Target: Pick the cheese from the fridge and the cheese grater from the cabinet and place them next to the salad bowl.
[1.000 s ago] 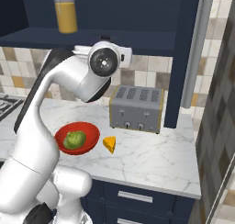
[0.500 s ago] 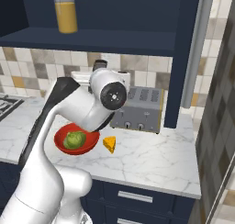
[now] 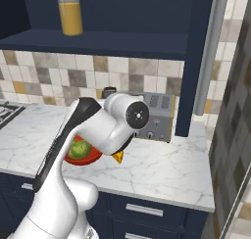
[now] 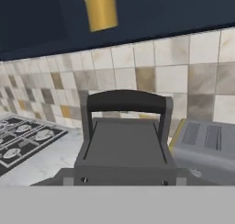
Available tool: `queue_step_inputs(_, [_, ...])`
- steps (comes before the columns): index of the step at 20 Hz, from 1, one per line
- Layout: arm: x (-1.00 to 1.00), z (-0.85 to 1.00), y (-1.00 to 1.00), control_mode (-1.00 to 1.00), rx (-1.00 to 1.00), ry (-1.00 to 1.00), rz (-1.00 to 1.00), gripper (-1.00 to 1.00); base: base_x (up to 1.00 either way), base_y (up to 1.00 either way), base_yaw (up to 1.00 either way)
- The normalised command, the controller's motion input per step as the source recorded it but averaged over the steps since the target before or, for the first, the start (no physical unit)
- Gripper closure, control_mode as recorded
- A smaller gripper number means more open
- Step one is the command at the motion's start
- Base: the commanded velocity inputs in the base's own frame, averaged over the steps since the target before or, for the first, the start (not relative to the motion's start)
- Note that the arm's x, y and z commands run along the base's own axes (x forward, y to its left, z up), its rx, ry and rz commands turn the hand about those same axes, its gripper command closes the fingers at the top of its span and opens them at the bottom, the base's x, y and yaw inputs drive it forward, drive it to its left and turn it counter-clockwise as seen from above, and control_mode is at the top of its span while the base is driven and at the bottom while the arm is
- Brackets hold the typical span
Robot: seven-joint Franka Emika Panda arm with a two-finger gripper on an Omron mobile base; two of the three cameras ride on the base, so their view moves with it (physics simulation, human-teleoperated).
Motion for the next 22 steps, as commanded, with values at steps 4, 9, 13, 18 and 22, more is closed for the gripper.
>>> queue_step_inputs(4, [0.0, -0.77, 0.0, -1.0, 0.0, 0.0, 0.0, 1.0, 0.0, 0.0, 0.0])
queue_step_inputs(9, [0.0, -0.74, 0.0, -1.0, 0.0, 0.05, 0.0, 1.0, 0.0, 0.0, 0.0])
queue_step_inputs(13, [0.03, -0.65, 0.0, -1.0, 0.0, 0.14, 0.0, 1.0, 0.0, 0.0, 0.0])
queue_step_inputs(18, [0.05, -0.59, -0.04, -1.0, 0.0, 0.14, 0.02, 1.0, 0.0, 0.0, 0.0])
queue_step_inputs(22, [0.05, -0.52, -0.16, -1.0, 0.0, 0.11, 0.06, 1.0, 0.0, 0.0, 0.0])
